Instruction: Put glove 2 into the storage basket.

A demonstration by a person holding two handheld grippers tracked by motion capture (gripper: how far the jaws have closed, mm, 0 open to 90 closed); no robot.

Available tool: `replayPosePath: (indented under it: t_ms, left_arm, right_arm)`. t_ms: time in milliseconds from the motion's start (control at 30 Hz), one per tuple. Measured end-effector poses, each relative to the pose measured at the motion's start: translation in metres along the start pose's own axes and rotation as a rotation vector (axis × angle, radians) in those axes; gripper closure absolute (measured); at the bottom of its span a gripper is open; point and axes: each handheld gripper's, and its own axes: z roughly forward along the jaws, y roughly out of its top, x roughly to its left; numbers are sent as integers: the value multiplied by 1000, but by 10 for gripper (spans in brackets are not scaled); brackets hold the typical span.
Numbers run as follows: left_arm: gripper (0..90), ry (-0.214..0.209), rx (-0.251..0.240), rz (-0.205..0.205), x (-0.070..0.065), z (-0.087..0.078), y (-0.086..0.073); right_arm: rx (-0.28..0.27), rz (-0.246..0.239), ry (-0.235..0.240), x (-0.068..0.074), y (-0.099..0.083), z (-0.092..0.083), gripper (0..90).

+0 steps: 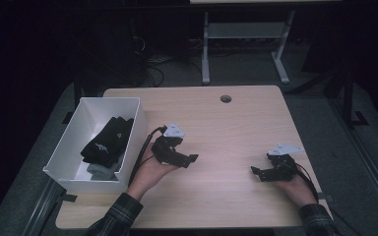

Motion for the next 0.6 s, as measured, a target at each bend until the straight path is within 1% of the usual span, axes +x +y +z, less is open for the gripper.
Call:
replayPosePath:
  t_ms: [100, 167, 233, 333, 433, 500, 600]
  left_arm:
    - [158, 4, 17, 22, -4, 7, -5]
    - [158, -6, 24, 18, -6, 11, -8]
    - [158, -11, 38, 26, -7, 15, -11]
    - [152, -8, 47, 31, -10, 20, -17]
    - [148, -12, 40, 28, -11, 25, -23]
    - [148, -8, 49, 42, -13, 28, -26]
    - [147, -8, 54, 48, -14, 33, -31]
  right_arm:
    - [-1, -2, 0, 0, 0, 0, 144]
    - [-1, -2, 0, 0, 0, 0, 144]
    - [-1, -3, 0, 0, 0, 0, 144]
    - [-1, -3, 1, 0, 0, 0, 144]
    - [-1, -4, 1, 0, 0, 0, 144]
    - [-1, -4, 1, 0, 0, 0, 144]
    - [-2, -8, 1, 0, 0, 0, 144]
